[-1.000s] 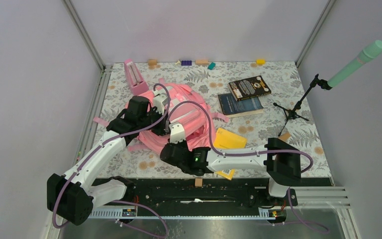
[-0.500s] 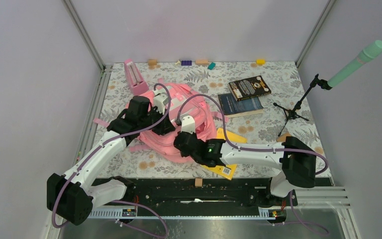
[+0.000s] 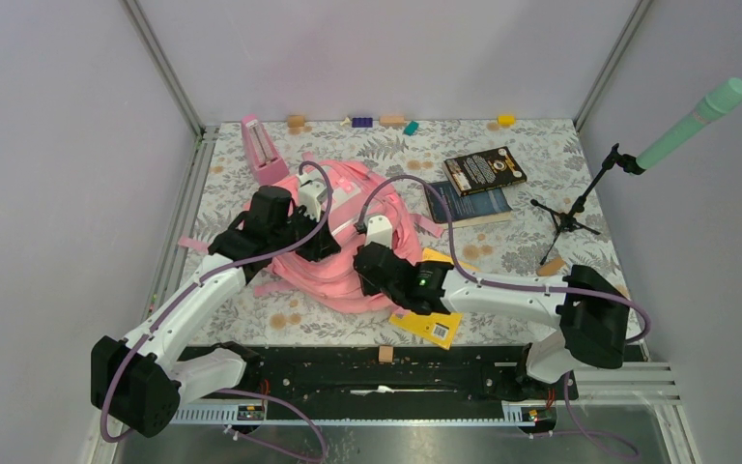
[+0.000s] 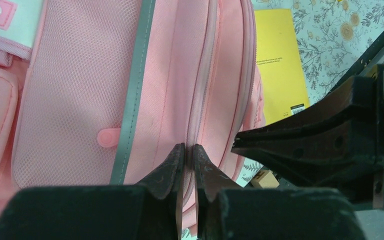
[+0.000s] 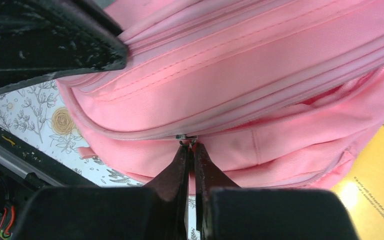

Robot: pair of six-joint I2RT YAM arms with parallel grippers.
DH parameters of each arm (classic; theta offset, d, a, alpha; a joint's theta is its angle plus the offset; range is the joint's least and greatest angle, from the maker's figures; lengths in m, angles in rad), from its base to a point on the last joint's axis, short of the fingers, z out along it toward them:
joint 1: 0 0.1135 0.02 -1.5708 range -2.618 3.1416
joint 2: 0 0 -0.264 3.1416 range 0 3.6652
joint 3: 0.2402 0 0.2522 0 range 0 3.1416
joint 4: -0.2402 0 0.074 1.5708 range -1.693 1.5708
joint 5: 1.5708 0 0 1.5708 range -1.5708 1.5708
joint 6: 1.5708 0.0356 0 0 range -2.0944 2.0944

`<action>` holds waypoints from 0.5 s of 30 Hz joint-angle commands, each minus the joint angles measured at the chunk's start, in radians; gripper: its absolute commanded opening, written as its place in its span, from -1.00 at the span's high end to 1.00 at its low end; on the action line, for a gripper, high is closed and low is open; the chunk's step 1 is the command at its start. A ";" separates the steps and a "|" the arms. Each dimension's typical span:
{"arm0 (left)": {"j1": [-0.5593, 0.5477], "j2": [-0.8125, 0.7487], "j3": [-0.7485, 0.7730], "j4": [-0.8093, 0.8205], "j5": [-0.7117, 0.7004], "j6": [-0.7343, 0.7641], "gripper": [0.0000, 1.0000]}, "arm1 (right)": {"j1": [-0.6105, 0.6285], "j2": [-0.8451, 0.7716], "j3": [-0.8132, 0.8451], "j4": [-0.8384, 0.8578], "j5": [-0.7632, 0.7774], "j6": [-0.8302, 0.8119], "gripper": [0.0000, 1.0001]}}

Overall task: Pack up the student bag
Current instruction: Zip the student bag at the center of the board.

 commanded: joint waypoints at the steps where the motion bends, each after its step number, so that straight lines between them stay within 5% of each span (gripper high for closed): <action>1: 0.005 -0.049 0.015 0.010 -0.021 0.016 1.00 | -0.070 -0.064 -0.031 -0.047 0.106 -0.060 1.00; 15: 0.005 -0.048 0.016 0.007 -0.036 0.020 1.00 | -0.133 -0.099 -0.071 -0.062 0.090 -0.101 1.00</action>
